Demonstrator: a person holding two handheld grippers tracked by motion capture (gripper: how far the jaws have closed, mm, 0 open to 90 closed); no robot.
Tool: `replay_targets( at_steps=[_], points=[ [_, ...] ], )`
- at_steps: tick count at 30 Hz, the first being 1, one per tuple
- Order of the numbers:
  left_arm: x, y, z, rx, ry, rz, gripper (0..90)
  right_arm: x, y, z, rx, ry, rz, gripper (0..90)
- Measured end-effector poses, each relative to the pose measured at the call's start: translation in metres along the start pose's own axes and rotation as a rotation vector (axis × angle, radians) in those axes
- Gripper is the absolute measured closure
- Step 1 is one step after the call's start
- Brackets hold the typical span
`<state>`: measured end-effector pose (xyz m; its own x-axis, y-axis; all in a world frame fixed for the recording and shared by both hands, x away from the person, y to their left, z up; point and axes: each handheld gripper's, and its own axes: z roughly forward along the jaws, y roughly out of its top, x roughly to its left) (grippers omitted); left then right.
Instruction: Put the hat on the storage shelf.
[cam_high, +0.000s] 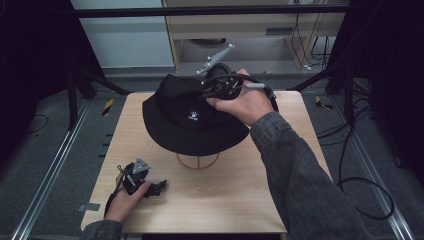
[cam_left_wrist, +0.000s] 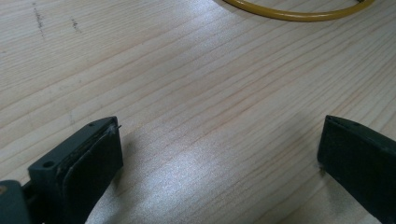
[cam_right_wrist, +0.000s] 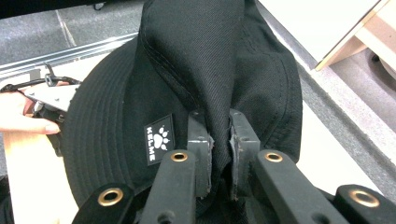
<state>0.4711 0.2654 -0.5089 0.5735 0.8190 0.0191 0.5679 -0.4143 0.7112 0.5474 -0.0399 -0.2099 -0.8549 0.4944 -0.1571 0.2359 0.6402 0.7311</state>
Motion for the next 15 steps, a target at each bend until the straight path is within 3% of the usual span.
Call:
replay_targets(
  at_steps=[15],
  points=[
    [0.000, 0.000, 0.000, 0.000, -0.001, -0.002, 0.0, 0.000, -0.001, 0.015, 0.025, 0.010, 0.009, 80.6]
  ],
)
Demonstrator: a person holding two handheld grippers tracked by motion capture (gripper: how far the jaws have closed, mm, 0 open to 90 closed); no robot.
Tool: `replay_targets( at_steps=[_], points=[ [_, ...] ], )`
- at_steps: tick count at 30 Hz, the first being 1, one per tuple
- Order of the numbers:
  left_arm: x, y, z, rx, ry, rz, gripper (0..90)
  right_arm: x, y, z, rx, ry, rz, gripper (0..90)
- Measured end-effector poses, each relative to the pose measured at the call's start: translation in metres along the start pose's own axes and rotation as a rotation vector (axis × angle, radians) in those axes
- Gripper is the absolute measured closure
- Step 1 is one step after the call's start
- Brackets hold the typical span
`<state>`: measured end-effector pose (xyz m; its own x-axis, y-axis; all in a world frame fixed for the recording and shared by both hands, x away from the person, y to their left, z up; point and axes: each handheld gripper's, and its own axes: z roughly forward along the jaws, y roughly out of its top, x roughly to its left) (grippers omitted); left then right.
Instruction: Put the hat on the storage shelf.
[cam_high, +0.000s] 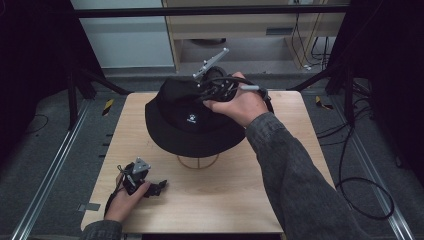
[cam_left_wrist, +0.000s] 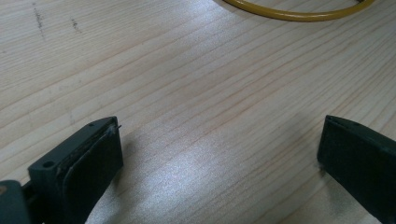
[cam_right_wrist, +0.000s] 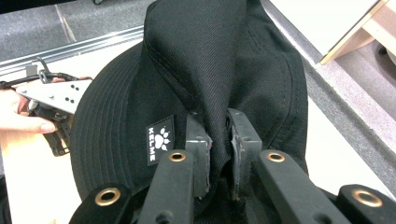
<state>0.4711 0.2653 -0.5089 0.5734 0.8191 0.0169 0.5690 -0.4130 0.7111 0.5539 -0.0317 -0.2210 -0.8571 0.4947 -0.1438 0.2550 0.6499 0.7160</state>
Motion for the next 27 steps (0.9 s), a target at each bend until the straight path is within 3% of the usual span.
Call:
replay_targets(
  at_steps=[16, 27],
  points=[
    [0.000, 0.000, 0.000, 0.001, 0.001, 0.001, 0.0, 0.000, -0.002, 0.010, 0.011, 0.004, 0.009, 77.5],
    [0.000, 0.000, 0.000, 0.002, 0.001, 0.001, 0.0, 0.000, -0.006, 0.007, -0.003, 0.007, 0.021, 65.0]
  ],
)
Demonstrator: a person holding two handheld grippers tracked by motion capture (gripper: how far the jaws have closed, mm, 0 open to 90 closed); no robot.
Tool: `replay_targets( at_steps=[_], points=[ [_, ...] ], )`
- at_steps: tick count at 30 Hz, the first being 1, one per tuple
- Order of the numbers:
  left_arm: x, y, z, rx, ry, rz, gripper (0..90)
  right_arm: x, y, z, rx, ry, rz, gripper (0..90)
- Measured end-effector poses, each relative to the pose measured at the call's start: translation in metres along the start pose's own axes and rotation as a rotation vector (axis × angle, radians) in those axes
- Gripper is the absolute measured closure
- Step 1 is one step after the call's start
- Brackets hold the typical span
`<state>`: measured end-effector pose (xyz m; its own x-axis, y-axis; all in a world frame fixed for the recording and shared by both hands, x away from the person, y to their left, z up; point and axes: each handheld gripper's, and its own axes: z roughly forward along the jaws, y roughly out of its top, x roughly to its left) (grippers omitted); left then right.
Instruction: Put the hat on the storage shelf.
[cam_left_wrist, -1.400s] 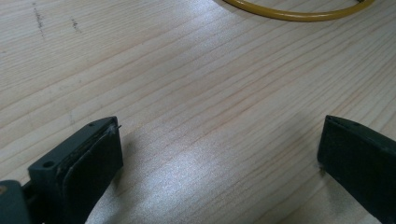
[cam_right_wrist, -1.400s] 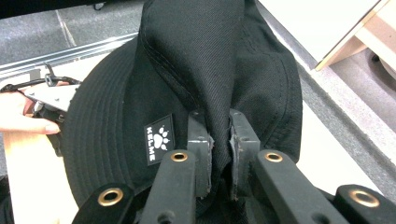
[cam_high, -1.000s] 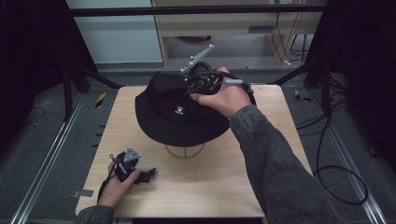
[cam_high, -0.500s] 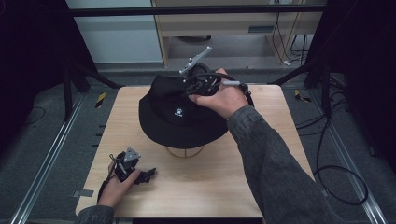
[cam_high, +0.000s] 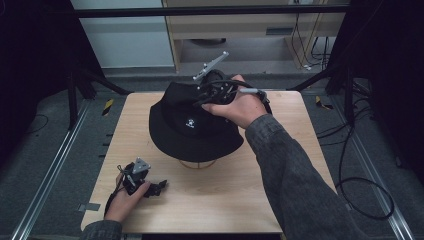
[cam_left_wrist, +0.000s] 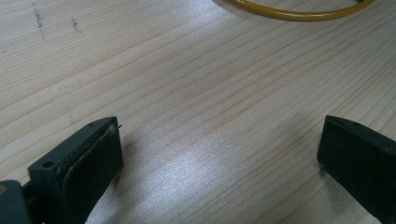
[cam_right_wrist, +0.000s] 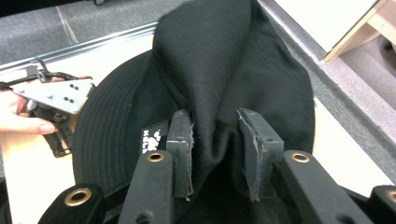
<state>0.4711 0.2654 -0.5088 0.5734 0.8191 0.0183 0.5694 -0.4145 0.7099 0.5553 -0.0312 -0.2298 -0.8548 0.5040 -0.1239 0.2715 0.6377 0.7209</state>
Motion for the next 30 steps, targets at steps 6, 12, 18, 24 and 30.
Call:
replay_targets(
  at_steps=[6, 12, 18, 24, 30],
  points=[
    [0.000, 0.000, 0.000, 0.000, 0.001, 0.003, 0.0, 0.001, -0.001, -0.004, -0.007, -0.002, 0.007, 58.4],
    [0.000, 0.000, 0.000, 0.000, 0.001, 0.003, 0.0, 0.002, -0.003, -0.010, -0.015, -0.001, 0.014, 53.8],
    [0.000, 0.000, 0.000, 0.000, 0.001, 0.003, 0.0, 0.003, -0.008, -0.014, -0.019, -0.005, 0.027, 50.4],
    [0.000, 0.000, 0.000, 0.000, 0.001, 0.002, 0.0, 0.002, -0.010, -0.017, -0.024, 0.000, 0.034, 49.8],
    [0.000, 0.000, 0.000, 0.000, 0.001, 0.002, 0.0, 0.004, -0.011, -0.020, -0.028, -0.001, 0.033, 49.2]
  ],
)
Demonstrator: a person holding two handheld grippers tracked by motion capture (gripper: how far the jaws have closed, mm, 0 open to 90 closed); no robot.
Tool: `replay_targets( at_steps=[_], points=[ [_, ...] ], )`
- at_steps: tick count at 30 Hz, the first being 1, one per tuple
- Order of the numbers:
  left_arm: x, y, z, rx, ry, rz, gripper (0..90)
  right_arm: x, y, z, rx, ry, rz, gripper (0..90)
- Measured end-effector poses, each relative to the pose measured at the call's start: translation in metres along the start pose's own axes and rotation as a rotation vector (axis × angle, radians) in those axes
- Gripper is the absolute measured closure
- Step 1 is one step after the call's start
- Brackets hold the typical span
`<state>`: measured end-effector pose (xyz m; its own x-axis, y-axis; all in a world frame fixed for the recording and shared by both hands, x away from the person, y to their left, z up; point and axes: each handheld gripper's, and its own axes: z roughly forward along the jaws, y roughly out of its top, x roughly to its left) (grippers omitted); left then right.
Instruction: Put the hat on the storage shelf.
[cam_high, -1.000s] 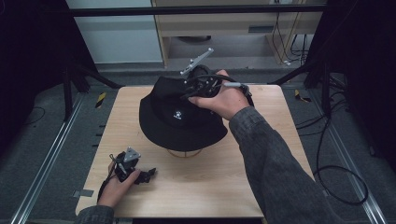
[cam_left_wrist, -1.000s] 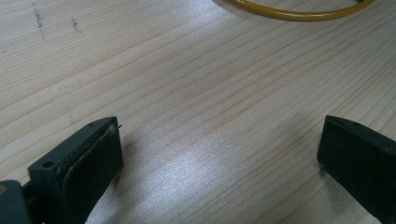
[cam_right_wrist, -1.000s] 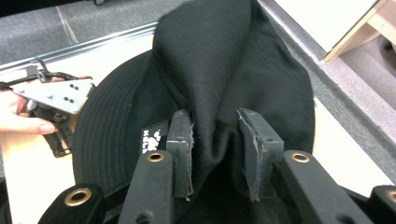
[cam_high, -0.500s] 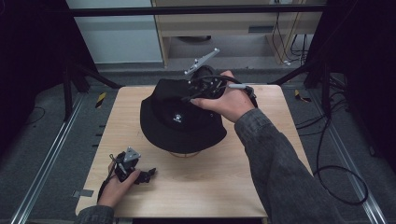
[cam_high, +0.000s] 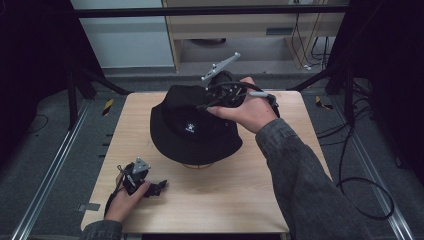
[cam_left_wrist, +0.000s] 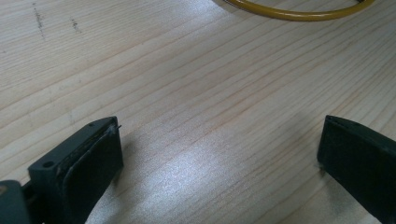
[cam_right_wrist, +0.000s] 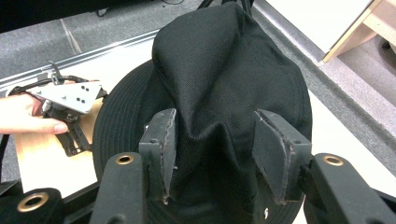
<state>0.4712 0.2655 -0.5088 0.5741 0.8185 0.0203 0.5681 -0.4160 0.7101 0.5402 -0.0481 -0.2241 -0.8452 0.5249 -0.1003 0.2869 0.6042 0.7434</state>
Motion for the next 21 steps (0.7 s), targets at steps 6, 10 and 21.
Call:
replay_targets(
  at_steps=[6, 10, 21],
  points=[
    [0.000, 0.000, 0.000, 0.000, 0.000, 0.000, 0.0, 0.000, -0.004, -0.007, -0.011, 0.003, 0.007, 48.2],
    [0.000, 0.000, 0.000, 0.000, 0.000, 0.000, 0.0, -0.002, -0.007, -0.013, -0.015, -0.006, 0.014, 48.3],
    [0.000, 0.000, 0.000, 0.000, -0.001, -0.002, 0.0, -0.011, -0.018, -0.024, -0.025, -0.026, 0.038, 48.2]
  ],
)
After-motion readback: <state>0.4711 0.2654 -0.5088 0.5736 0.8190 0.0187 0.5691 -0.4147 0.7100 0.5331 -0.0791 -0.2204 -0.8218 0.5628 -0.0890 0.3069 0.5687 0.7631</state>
